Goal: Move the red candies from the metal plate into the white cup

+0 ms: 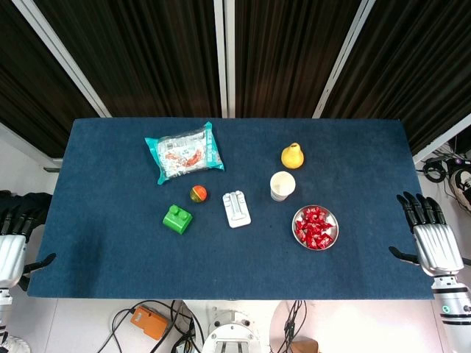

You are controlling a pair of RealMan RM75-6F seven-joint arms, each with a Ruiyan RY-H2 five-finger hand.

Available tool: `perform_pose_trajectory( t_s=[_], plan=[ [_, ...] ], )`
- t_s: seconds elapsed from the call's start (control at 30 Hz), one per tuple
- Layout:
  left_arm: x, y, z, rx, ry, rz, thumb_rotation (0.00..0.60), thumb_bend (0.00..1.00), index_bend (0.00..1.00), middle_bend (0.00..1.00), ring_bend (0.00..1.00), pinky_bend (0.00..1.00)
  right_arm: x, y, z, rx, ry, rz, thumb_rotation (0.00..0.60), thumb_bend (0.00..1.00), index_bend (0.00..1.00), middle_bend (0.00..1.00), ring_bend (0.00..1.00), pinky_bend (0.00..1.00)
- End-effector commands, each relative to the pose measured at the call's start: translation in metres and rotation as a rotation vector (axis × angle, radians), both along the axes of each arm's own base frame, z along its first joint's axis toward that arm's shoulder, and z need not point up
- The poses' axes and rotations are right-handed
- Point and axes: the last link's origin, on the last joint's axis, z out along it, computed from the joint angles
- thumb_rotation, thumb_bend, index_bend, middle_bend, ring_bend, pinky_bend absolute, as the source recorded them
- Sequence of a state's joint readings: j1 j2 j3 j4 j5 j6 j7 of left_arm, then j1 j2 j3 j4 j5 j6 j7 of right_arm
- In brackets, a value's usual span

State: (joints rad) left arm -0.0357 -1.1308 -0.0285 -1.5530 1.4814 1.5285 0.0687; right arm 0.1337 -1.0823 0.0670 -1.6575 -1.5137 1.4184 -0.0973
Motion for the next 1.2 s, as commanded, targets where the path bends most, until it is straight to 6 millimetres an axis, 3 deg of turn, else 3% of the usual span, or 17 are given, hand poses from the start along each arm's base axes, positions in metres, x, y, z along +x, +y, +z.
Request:
perform_pose_trajectory(
  t_s=[0.03,0.13,0.23,0.33,0.43,0.47,0.53,0.67,0.77,1.03,1.2],
  plan=[
    [0.000,0.001,-0.002,-0.004,-0.001,-0.002,0.600,0.00,0.14,0.14,0.04,0.00,0.000,-0.001,-0.005,0.027,0.004,-0.001,0.600,0.00,0.00,0.10,0.00,0.10],
    [0.001,0.003,-0.002,-0.003,0.000,-0.008,0.600,0.00,0.14,0.14,0.04,0.00,0.003,-0.003,-0.008,0.045,0.009,-0.004,0.600,0.00,0.00,0.10,0.00,0.12],
    [0.003,0.003,-0.002,0.001,0.002,-0.021,0.600,0.00,0.14,0.14,0.04,0.00,0.006,-0.007,-0.009,0.032,0.035,0.006,0.600,0.00,0.00,0.11,0.07,0.22],
    [0.005,0.005,-0.003,-0.001,0.000,-0.031,0.600,0.00,0.14,0.14,0.04,0.00,0.011,-0.015,-0.014,0.039,0.068,0.017,0.600,0.00,0.00,0.27,0.35,0.51],
    [0.008,0.007,-0.005,-0.006,-0.002,-0.040,0.600,0.00,0.14,0.14,0.04,0.00,0.017,-0.029,-0.027,0.097,0.064,0.015,0.600,0.00,0.02,0.63,0.75,0.85],
    [0.008,0.008,-0.006,-0.008,-0.003,-0.043,0.600,0.00,0.14,0.14,0.04,0.00,0.018,-0.034,-0.032,0.124,0.060,0.012,0.600,0.00,0.04,0.71,0.83,0.93],
    [0.010,0.009,-0.007,-0.013,-0.002,-0.050,0.600,0.00,0.14,0.14,0.04,0.00,0.021,-0.048,-0.044,0.184,0.068,0.010,0.600,0.00,0.09,0.79,0.91,0.99],
    [0.011,0.011,-0.008,-0.014,0.000,-0.050,0.600,0.00,0.14,0.14,0.04,0.00,0.027,-0.067,-0.068,0.248,0.084,0.025,0.600,0.03,0.17,0.86,0.98,1.00],
    [0.011,0.012,-0.007,-0.014,0.002,-0.047,0.600,0.00,0.14,0.14,0.04,0.00,0.035,-0.075,-0.088,0.311,0.061,0.046,0.600,0.11,0.22,0.88,1.00,1.00],
    [0.007,0.010,-0.002,0.002,0.009,-0.025,0.600,0.00,0.14,0.14,0.04,0.00,0.046,-0.082,-0.126,0.428,0.093,0.091,0.600,0.23,0.29,0.89,1.00,1.00],
    [0.004,0.007,-0.002,0.001,0.007,-0.015,0.600,0.00,0.14,0.14,0.04,0.00,0.047,-0.086,-0.141,0.465,0.115,0.096,0.600,0.37,0.35,0.90,1.00,1.00]
  ],
)
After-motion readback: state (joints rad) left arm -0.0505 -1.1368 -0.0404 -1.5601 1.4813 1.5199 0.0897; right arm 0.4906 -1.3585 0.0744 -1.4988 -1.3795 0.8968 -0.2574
